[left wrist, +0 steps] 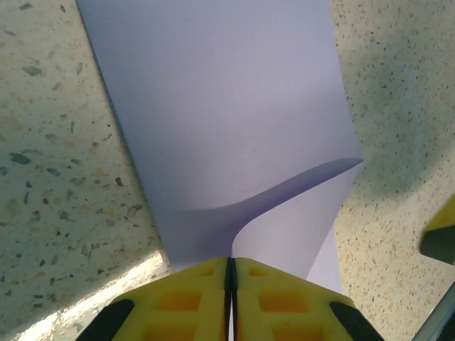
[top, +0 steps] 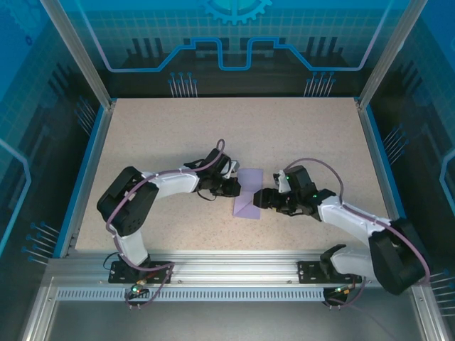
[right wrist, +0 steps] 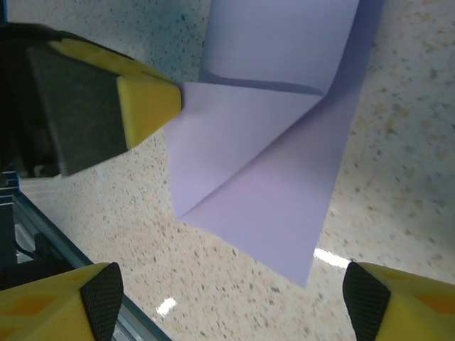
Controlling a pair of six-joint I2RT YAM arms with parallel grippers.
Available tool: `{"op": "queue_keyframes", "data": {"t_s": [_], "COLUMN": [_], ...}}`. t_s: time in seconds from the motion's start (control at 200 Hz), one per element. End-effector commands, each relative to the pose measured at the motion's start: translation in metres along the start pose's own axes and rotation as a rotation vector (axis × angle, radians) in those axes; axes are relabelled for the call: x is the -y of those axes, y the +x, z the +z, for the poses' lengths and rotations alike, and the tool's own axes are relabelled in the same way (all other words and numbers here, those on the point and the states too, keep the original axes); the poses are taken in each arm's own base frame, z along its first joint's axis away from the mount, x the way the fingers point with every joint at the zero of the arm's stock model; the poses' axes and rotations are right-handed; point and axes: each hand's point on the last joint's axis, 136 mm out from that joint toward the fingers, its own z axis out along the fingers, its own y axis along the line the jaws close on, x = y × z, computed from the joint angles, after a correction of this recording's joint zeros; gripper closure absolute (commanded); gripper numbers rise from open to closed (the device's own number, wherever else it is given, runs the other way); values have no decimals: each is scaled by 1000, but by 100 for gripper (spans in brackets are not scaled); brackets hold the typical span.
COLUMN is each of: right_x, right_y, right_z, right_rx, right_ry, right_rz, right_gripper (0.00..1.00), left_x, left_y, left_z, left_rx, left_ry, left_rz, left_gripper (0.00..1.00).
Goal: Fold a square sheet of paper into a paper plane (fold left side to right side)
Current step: Turn over the paper at the center of the table.
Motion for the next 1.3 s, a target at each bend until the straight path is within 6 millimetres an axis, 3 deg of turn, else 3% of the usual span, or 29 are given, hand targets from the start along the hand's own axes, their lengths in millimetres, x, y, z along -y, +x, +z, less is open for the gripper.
{"op": "queue_keyframes", "data": {"t_s": [0.0, 0.495, 0.635, 0.75, 0.995, 1.1, 1.251, 1.291], "right_x": [-26, -17, -19, -20, -32, -45, -77, -88], "right_y": [-21, -28, -29, -32, -42, -51, -67, -70], "right_z": [7, 56, 64, 65, 53, 40, 6, -5], "right_rx": [30, -20, -24, -10, 29, 65, 145, 165], "right_ry": [-102, -66, -88, -93, -113, -152, -269, -311], "right_rz": [5, 46, 45, 31, -70, -154, -290, -325], "right_gripper": [22, 40, 52, 67, 91, 92, 92, 92], "left_x": [1, 0, -1, -2, -5, -5, 1, 6], "left_y": [-3, -1, 0, -1, 0, 1, 4, 3], "left_z": [-10, -11, -13, -20, -49, -71, -108, -119], "left_rx": [33, 31, 37, 53, 126, 184, 293, 330], "left_ry": [-2, -5, -10, -20, -56, -39, 32, 66], "left_rz": [21, 9, 1, 0, -19, -56, -114, -120], "left_gripper": [87, 85, 84, 81, 38, 24, 2, 1]}}
